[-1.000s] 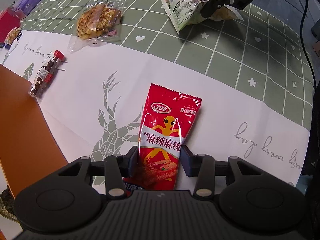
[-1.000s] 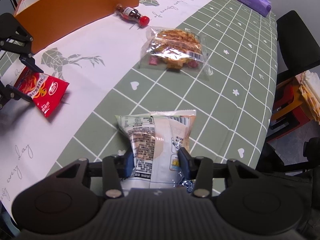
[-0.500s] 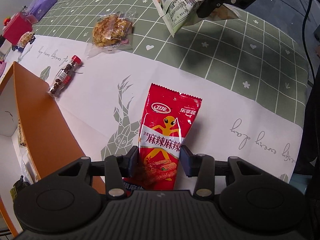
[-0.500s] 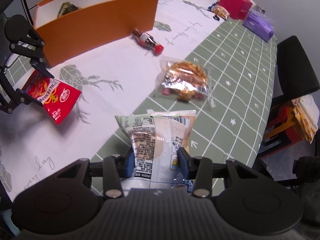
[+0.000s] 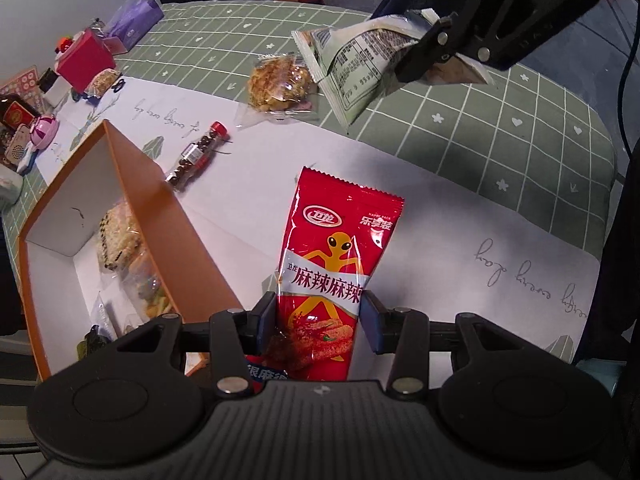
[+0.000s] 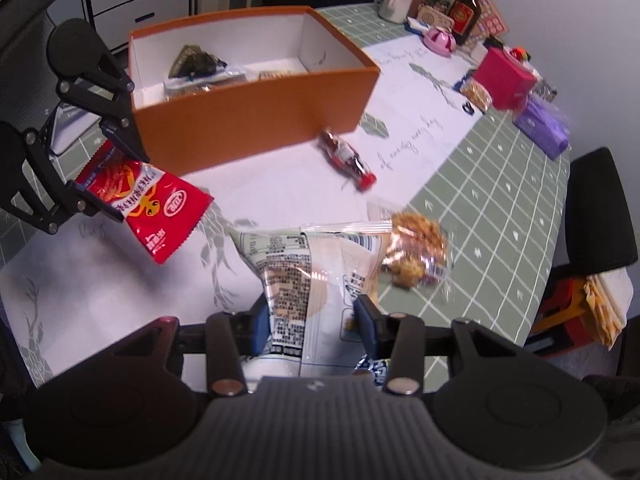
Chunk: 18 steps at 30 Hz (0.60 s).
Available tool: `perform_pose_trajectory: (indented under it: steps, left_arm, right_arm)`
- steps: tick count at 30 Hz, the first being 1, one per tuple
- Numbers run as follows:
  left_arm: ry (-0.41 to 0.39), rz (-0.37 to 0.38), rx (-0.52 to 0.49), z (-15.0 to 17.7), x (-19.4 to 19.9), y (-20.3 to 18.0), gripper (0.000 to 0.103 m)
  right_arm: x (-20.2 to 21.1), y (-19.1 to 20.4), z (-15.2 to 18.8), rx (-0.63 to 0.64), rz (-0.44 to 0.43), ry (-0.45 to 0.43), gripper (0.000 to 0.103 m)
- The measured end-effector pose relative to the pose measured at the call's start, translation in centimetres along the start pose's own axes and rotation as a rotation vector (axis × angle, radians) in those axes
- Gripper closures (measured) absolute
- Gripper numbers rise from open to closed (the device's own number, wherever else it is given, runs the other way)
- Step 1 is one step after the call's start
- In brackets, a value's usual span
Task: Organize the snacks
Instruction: 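Lift the red packet and biscuit packet toward the orange box with both tools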
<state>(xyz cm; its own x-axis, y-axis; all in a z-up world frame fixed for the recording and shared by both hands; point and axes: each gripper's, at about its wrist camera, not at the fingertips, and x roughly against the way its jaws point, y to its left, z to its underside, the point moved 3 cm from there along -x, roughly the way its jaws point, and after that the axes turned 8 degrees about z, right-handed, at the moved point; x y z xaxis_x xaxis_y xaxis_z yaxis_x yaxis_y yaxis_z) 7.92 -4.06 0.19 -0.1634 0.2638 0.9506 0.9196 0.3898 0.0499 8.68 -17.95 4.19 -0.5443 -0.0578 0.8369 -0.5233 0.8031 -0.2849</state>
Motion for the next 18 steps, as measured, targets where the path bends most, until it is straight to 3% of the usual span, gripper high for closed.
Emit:
perform_pose_trajectory:
  steps: [18]
  left_arm:
    - [-0.111,-0.078,0.098,2.2,6.3,5.0,0.053]
  right_arm:
    - [3.2,4.6,-8.7,0.102,-0.021,-0.112,0.060]
